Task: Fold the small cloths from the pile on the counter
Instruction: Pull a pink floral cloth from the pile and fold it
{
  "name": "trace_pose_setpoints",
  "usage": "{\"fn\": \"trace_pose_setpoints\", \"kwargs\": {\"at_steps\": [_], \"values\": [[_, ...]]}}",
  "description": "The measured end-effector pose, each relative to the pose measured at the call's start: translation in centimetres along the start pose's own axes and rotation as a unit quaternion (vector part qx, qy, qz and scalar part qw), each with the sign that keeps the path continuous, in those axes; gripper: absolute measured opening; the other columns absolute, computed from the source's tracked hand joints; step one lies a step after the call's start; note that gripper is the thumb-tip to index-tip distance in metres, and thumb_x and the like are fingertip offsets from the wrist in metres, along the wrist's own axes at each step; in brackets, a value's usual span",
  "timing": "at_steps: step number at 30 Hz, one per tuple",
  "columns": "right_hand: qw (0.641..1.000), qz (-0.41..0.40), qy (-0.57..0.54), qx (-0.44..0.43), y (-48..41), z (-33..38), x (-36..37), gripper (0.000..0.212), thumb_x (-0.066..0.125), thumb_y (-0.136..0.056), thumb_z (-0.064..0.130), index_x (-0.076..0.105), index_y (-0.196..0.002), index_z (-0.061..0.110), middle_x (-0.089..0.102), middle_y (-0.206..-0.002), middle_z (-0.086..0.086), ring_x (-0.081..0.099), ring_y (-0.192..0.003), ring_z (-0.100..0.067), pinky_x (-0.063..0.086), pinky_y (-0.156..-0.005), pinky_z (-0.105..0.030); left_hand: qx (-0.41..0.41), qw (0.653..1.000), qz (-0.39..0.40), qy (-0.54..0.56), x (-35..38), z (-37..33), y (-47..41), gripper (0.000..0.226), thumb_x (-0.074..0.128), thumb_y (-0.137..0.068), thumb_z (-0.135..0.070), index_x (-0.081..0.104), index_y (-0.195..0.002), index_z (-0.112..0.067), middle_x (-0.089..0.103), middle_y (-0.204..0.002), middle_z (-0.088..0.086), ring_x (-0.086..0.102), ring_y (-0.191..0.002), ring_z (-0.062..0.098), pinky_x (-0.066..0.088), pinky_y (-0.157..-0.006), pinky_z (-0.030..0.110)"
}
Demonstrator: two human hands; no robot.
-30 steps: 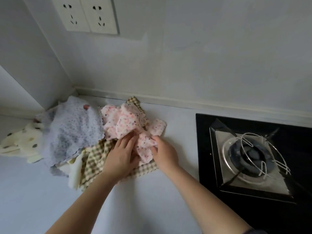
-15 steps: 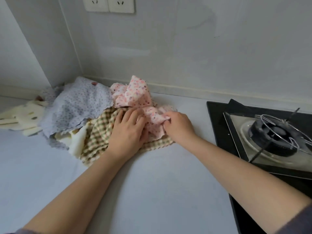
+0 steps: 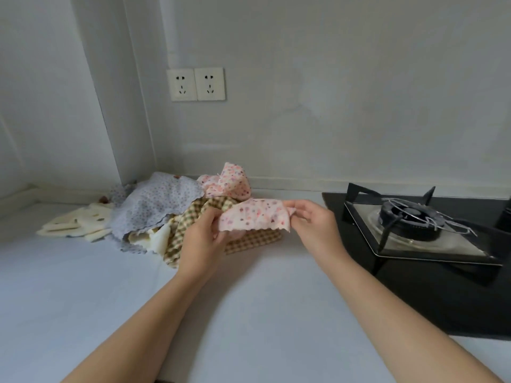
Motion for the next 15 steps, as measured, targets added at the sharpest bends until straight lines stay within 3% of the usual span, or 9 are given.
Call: {"fn": "trace_pose_setpoints", "kwargs": {"at_steps": [4, 6, 8, 10, 13, 15], "values": [[0.995, -0.071, 0.056, -0.041, -0.5, -0.7, -1.4, 0.014, 0.069, -0.087, 0.015, 0.069, -0.079, 0.026, 0.069, -0.085, 0.012, 0.062, -0.082, -0.002, 0.043, -0.071, -0.014, -0.084, 0.987, -0.036, 0.129, -1.7, 0.6, -0.9, 0.033, 0.056, -0.078, 0.007, 0.065, -0.089, -0.023, 0.067, -0.084, -0.011, 0.062, -0.08, 0.006, 0.046, -0.065, 0.019], [0.99, -0.077, 0.086, -0.079, -0.4, -0.1, -1.5, 0.015, 0.067, -0.088, 0.014, 0.066, -0.078, 0.024, 0.063, -0.092, 0.009, 0.057, -0.086, 0.001, 0.041, -0.072, -0.013, -0.108, 0.977, -0.035, 0.181, -2.1, 0.5, -1.5, 0.034, 0.054, -0.083, 0.004, 0.068, -0.087, -0.027, 0.068, -0.082, -0.014, 0.063, -0.078, -0.002, 0.05, -0.066, 0.017], [0.99, -0.064, 0.08, -0.099, -0.3, 0.0, -1.4, 0.022, 0.06, -0.09, 0.002, 0.061, -0.079, 0.021, 0.06, -0.097, 0.01, 0.056, -0.088, 0.0, 0.042, -0.078, -0.015, -0.127, 0.967, -0.028, 0.219, -2.4, 0.7, -2.1, 0.03, 0.056, -0.086, -0.001, 0.069, -0.083, -0.027, 0.068, -0.076, -0.013, 0.063, -0.078, 0.008, 0.052, -0.067, 0.031], [0.994, -0.052, 0.041, -0.087, -0.3, -0.4, -1.6, 0.017, 0.053, -0.094, 0.004, 0.059, -0.081, 0.014, 0.06, -0.086, 0.004, 0.052, -0.077, -0.005, 0.042, -0.073, -0.026, -0.143, 0.961, -0.016, 0.235, -2.5, 0.9, -2.4, 0.022, 0.06, -0.087, -0.006, 0.069, -0.081, -0.024, 0.068, -0.073, -0.012, 0.062, -0.076, 0.012, 0.051, -0.068, 0.036], [0.997, -0.049, -0.01, -0.067, -0.2, -0.3, -1.9, 0.014, 0.052, -0.088, 0.025, 0.056, -0.081, 0.014, 0.051, -0.075, -0.008, 0.045, -0.072, -0.015, 0.041, -0.063, -0.039, -0.172, 0.955, -0.016, 0.24, -3.0, 1.1, -2.5, 0.024, 0.06, -0.088, -0.007, 0.069, -0.075, -0.025, 0.067, -0.071, -0.004, 0.061, -0.067, 0.013, 0.051, -0.061, 0.032], [0.997, -0.044, -0.022, -0.056, 0.0, 0.1, -2.1, 0.014, 0.055, -0.088, 0.021, 0.056, -0.074, 0.019, 0.05, -0.071, -0.003, 0.045, -0.069, -0.014, 0.038, -0.062, -0.033, -0.167, 0.952, -0.009, 0.257, -3.6, 0.3, -2.8, 0.023, 0.059, -0.089, -0.006, 0.069, -0.076, -0.023, 0.067, -0.071, 0.001, 0.061, -0.061, 0.01, 0.05, -0.052, 0.023]]}}
Point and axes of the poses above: each hand's wrist, its own y-axis away from the middle knuckle, its own x-axis out of the palm, z = x × y, the point moved 6 cm from there along -y, towards the middle knuckle
